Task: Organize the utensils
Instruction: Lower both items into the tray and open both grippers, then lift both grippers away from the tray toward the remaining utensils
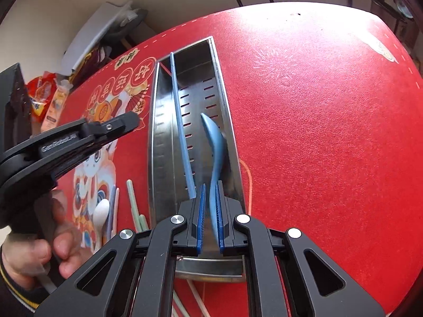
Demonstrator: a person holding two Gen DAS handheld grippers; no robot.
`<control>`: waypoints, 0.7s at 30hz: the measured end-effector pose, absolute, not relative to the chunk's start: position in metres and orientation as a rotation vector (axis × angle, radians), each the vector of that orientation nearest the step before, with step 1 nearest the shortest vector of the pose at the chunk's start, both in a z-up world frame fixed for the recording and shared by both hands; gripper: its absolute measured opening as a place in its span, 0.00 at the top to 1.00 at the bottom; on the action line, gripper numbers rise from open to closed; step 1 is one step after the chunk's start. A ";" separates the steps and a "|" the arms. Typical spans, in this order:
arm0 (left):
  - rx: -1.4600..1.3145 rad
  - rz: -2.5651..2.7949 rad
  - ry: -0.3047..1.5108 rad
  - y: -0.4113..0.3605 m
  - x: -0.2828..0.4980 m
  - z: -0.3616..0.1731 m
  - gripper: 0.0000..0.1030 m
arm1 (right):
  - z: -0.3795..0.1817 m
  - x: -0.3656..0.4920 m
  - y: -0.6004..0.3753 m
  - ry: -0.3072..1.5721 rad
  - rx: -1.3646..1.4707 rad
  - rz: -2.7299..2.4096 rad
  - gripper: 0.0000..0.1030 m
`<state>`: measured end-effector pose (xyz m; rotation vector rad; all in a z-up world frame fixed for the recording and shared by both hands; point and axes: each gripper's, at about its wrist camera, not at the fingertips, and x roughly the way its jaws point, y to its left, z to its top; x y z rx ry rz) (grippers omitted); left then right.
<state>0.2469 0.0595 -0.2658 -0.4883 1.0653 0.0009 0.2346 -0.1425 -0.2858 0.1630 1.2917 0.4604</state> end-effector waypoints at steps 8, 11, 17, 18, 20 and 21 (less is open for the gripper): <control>-0.488 0.038 1.007 0.091 0.226 -0.239 0.75 | -0.270 0.226 -0.145 1.265 0.164 0.452 0.92; -0.460 0.038 0.988 0.098 0.213 -0.231 0.62 | -0.262 0.218 -0.147 1.252 0.169 0.451 0.92; -0.366 0.013 0.955 0.112 0.170 -0.220 0.51 | -0.246 0.184 -0.146 1.192 0.098 0.469 0.92; -0.358 0.010 0.950 0.116 0.161 -0.218 0.50 | -0.245 0.177 -0.147 1.183 0.087 0.472 0.92; -0.342 0.008 0.943 0.124 0.141 -0.218 0.46 | -0.244 0.164 -0.147 1.167 0.068 0.488 0.92; -0.331 0.012 0.940 0.128 0.130 -0.218 0.43 | -0.244 0.157 -0.147 1.160 0.061 0.498 0.92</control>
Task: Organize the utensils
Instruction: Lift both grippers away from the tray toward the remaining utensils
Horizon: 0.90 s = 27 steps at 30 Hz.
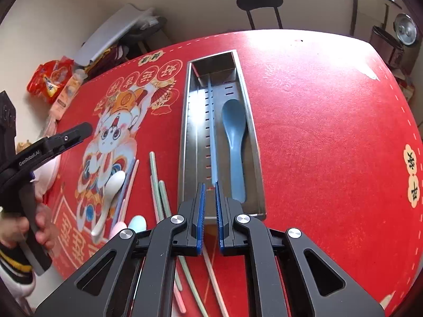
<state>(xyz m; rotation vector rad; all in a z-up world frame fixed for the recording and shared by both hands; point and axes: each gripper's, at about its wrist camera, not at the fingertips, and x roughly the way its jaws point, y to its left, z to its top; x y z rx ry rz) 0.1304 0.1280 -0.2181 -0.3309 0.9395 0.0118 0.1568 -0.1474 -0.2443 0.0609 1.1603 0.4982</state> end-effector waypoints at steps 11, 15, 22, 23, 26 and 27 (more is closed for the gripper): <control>-0.234 0.065 0.998 0.151 0.031 -0.253 0.16 | -0.279 0.092 -0.139 1.201 -0.085 0.579 0.92; -0.248 0.099 1.036 0.159 0.010 -0.272 0.15 | -0.293 0.081 -0.135 1.241 -0.092 0.586 0.92; -0.288 0.125 1.046 0.175 -0.008 -0.281 0.15 | -0.296 0.070 -0.110 1.262 -0.116 0.638 0.87; -0.291 0.127 1.043 0.177 -0.009 -0.280 0.15 | -0.296 0.068 -0.105 1.264 -0.127 0.648 0.82; -0.294 0.125 1.039 0.182 -0.011 -0.279 0.15 | -0.296 0.064 -0.091 1.264 -0.141 0.674 0.59; -0.294 0.118 1.038 0.182 -0.011 -0.278 0.15 | -0.295 0.062 -0.087 1.260 -0.141 0.686 0.58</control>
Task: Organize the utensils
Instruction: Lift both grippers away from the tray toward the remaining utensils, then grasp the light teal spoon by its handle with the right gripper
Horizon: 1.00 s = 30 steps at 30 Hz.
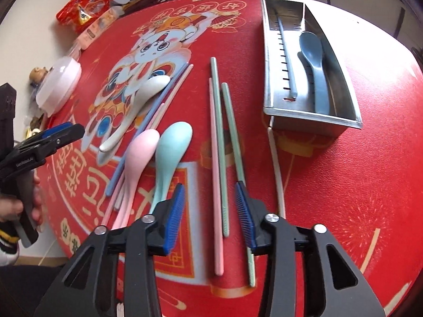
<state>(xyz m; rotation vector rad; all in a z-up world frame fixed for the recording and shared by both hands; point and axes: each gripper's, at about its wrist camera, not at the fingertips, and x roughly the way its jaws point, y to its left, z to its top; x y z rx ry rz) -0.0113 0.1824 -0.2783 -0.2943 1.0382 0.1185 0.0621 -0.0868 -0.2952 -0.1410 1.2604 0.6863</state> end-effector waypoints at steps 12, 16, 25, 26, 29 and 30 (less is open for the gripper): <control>-0.297 0.061 1.035 0.189 -0.010 -0.283 0.15 | -0.315 0.054 -0.037 1.291 -0.240 0.762 0.59; -0.301 0.051 1.033 0.190 -0.010 -0.283 0.15 | -0.317 0.050 -0.031 1.290 -0.267 0.771 0.60; -0.303 0.047 1.048 0.189 -0.010 -0.289 0.15 | -0.319 0.044 -0.018 1.234 -0.385 0.789 0.62; -0.302 0.053 1.052 0.189 -0.010 -0.291 0.15 | -0.319 0.043 -0.016 1.221 -0.407 0.793 0.62; -0.304 0.081 1.074 0.192 -0.009 -0.296 0.14 | -0.319 0.040 -0.013 1.200 -0.450 0.796 0.61; -0.307 0.095 1.077 0.193 -0.009 -0.297 0.12 | -0.320 0.040 -0.013 1.198 -0.453 0.798 0.61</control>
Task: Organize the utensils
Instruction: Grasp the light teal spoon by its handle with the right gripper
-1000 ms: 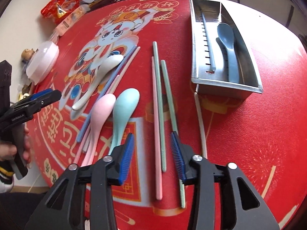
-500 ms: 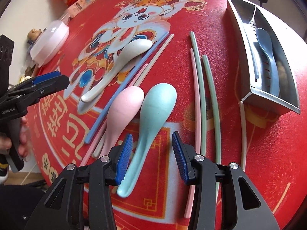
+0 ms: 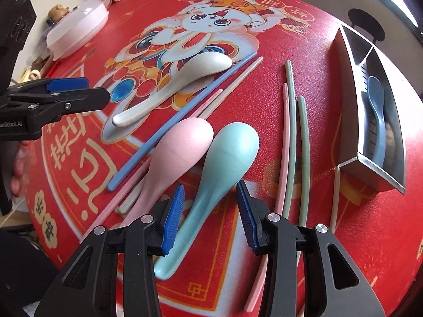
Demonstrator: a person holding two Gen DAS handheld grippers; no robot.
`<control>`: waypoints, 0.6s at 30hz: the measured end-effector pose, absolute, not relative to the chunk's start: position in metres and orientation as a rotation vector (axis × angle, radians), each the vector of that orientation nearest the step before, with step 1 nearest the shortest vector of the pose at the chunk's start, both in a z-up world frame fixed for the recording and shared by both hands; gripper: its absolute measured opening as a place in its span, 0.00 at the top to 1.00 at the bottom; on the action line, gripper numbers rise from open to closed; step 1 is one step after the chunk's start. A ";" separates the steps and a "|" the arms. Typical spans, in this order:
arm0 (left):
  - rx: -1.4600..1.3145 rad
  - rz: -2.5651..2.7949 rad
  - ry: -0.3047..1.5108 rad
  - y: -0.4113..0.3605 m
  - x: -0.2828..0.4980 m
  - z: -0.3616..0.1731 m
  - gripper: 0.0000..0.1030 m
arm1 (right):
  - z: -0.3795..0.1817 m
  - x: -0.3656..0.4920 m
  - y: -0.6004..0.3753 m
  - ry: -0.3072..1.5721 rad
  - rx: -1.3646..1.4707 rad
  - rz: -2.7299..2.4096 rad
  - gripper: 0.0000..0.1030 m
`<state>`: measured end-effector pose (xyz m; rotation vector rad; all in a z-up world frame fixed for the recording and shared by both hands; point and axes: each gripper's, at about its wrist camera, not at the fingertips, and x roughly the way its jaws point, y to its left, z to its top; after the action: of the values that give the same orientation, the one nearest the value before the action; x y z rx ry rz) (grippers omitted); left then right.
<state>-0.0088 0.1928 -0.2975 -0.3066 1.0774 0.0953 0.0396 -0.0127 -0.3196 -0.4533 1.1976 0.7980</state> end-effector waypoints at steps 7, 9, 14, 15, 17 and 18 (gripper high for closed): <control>-0.354 0.194 1.148 0.205 -0.009 -0.306 0.06 | -0.319 0.043 -0.018 1.229 -0.399 0.788 0.61; -0.370 0.203 1.170 0.209 -0.007 -0.310 0.06 | -0.319 0.043 -0.018 1.234 -0.395 0.778 0.60; -0.345 0.244 1.196 0.212 -0.004 -0.318 0.06 | -0.319 0.043 -0.015 1.244 -0.410 0.767 0.57; -0.347 0.245 1.205 0.213 -0.003 -0.320 0.06 | -0.320 0.042 -0.013 1.241 -0.421 0.763 0.57; -0.350 0.249 1.205 0.214 -0.003 -0.320 0.06 | -0.320 0.040 -0.010 1.232 -0.444 0.756 0.57; -0.356 0.249 1.204 0.215 -0.004 -0.320 0.06 | -0.320 0.039 -0.010 1.229 -0.450 0.755 0.57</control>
<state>-0.0036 0.2149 -0.3202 -0.3563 1.2045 0.2486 0.0390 -0.0095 -0.3198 -0.4499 1.2291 0.7546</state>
